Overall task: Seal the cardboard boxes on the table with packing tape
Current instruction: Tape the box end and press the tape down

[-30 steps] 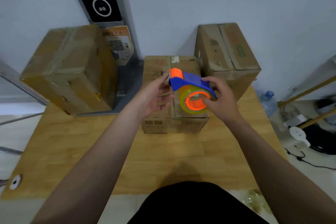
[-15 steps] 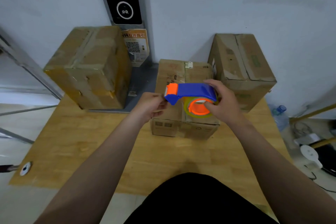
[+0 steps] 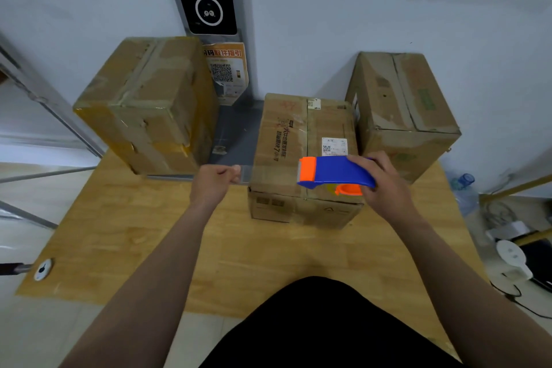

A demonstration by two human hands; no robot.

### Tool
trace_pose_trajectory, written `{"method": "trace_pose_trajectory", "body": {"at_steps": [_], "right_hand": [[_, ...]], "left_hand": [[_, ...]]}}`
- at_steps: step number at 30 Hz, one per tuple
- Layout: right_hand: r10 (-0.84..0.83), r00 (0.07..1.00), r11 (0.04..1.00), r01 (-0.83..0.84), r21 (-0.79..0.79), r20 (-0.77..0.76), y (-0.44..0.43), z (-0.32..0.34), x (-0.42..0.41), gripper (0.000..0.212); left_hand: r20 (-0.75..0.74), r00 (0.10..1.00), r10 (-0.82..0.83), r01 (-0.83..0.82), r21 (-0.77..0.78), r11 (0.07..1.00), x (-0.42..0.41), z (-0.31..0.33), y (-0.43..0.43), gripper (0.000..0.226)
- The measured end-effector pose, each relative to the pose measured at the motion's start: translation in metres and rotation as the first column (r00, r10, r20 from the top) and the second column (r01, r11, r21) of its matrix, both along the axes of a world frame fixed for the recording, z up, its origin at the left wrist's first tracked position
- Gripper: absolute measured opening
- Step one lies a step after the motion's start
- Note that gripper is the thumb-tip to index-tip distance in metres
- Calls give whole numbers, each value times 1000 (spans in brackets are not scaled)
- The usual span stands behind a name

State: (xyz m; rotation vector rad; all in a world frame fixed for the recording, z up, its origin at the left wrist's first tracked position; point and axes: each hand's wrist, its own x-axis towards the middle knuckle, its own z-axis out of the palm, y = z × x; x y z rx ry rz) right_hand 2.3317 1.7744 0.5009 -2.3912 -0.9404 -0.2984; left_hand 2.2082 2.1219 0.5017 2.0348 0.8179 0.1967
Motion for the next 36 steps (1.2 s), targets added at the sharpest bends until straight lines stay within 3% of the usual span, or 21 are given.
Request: {"method": "trace_pose_trajectory", "body": {"at_steps": [6, 11, 20, 24, 36], "right_hand": [[43, 999, 999, -43, -16, 32, -3, -21, -8, 56], [57, 998, 996, -54, -75, 30, -5, -36, -16, 78], [20, 997, 991, -11, -133, 68, -2, -45, -22, 85], [80, 991, 984, -62, -166, 104, 3, -44, -20, 75], [28, 996, 975, -8, -222, 88, 25, -43, -18, 77]], "left_hand": [[1, 999, 35, -34, 81, 996, -15, -37, 12, 39], [37, 998, 41, -45, 123, 991, -16, -55, 9, 35], [87, 991, 104, -107, 36, 994, -5, -90, 9, 30], [106, 989, 106, -108, 19, 994, 1, -101, 10, 26], [148, 971, 190, -183, -59, 981, 13, -133, -18, 25]]}}
